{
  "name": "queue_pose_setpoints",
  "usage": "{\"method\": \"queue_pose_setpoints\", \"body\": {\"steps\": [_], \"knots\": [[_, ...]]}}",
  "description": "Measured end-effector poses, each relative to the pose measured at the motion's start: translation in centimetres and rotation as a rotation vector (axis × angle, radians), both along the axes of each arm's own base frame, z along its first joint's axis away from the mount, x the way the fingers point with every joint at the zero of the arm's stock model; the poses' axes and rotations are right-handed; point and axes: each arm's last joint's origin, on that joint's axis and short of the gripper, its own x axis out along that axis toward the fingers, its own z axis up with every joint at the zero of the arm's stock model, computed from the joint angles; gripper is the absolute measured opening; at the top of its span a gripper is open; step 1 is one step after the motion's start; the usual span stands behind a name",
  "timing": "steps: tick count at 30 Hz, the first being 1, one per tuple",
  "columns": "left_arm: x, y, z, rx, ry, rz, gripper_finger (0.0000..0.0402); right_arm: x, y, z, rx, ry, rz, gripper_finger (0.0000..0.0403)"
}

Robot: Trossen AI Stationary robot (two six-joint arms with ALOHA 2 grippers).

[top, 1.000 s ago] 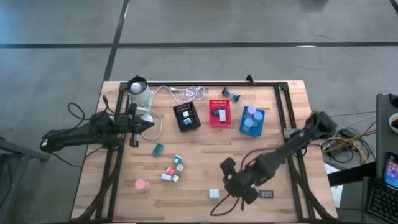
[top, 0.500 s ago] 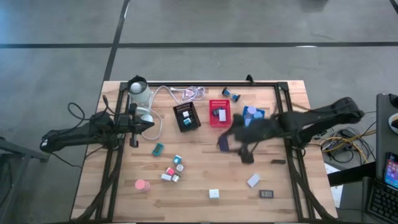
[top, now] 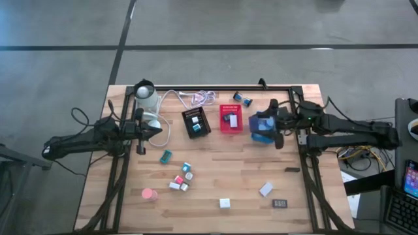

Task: Pick & Place Office items
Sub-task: Put the left violet digital clock into the red bin

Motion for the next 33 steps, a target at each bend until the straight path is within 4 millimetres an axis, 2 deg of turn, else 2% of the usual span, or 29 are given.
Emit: {"method": "queue_pose_setpoints", "body": {"steps": [5, 13, 21, 27, 33], "knots": [[0.0, 0.0, -0.1, -0.036, 0.003, -0.001, 0.0012, -1.4, -0.8, -2.5, -0.001, -0.112, -0.013, 0.0289], [0.0, 0.0, 0.0, -0.062, 0.000, -0.002, 0.0012, -2.2, -1.0, -5.6, -0.030, -0.147, -0.081, 0.0289], [0.0, 0.0, 0.1, -0.026, -0.017, 0.001, 0.0012, -2.9, -1.0, -6.4, -0.071, -0.184, -0.145, 0.0285], [0.0, 0.2, 0.3, -0.024, -0.022, 0.064, 0.0012, -3.2, -0.9, -7.3, -0.084, -0.216, -0.147, 0.0286], [0.0, 0.2, 0.2, 0.035, -0.014, 0.071, 0.0012, -3.4, -0.8, -8.8, -0.073, -0.248, -0.148, 0.0285]]}}
